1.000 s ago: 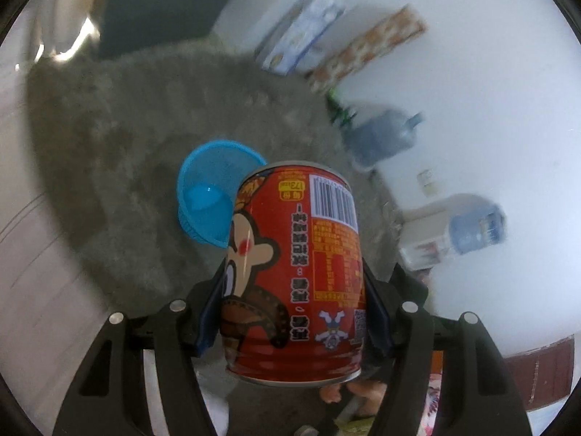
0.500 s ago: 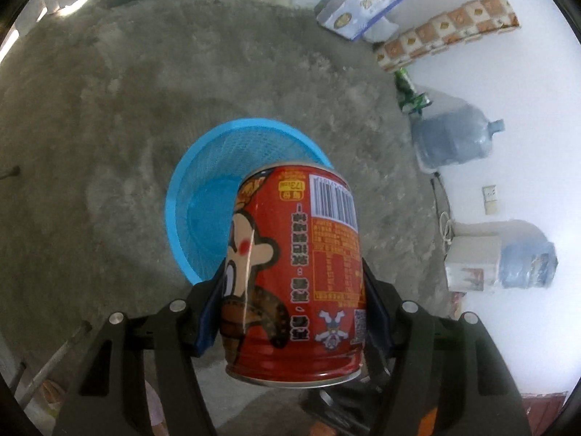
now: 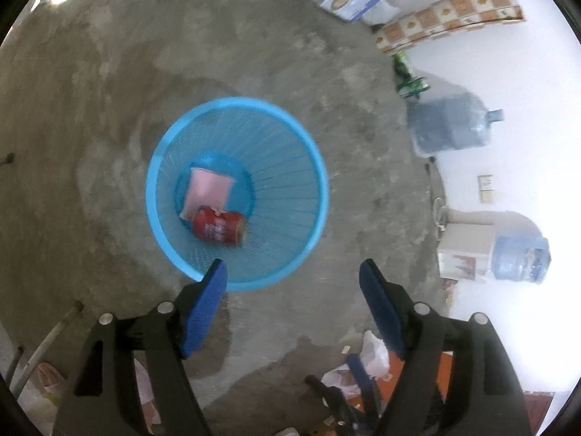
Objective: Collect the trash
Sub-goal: 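Carry the red can and pink pad to the blue wastebasket and release both, then grasp the brown paper bag with the left tool while the right tool grasps the yellow box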
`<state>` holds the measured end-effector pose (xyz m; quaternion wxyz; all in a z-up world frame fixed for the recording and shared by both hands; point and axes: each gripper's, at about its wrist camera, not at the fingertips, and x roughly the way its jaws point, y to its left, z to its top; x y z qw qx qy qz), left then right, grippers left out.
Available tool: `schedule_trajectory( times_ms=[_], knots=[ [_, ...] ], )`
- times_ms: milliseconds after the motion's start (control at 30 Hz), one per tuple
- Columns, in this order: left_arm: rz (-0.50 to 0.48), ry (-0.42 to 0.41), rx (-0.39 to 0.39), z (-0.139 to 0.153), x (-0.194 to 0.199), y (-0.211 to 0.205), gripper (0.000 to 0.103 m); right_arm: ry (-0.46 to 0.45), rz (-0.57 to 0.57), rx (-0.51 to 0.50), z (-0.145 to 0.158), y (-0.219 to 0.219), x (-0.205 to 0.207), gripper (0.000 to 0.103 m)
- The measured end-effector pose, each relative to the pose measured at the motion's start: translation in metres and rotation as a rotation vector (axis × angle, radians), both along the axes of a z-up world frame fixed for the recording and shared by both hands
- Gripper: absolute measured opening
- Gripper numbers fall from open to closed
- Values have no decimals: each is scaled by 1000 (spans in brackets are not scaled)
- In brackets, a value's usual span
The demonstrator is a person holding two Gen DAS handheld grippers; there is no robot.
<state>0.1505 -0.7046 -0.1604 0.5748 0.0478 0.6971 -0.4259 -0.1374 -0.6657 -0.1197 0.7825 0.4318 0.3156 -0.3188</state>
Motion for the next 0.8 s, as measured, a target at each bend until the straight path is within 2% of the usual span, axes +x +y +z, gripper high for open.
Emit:
schedule_trajectory(
  times_ms=[67,233,267,333,433,567,667,800],
  knots=[
    [-6,-12,-29,24,0,9,73,-15,-1,-14,6,4,-3,88],
    [-34,-77,-167,121,-6,69,75,-66,8,-62,34,23,-19,88],
    [-33,-86,-184,132,-8,79,76,-75,13,-72,39,27,-21,88],
    [-26,-128,-244,171,-12,124,77,-88,21,-88,52,38,-26,88],
    [7,-188,-320,210,-19,193,80,-91,43,-108,68,53,-28,88],
    [60,-265,-372,236,-33,288,83,-41,94,-181,92,78,-19,90],
    [188,-366,-400,241,-40,385,91,22,142,-289,113,104,-5,95],
    [357,-487,-393,228,-47,496,96,99,200,-453,139,140,20,95]
  ],
)
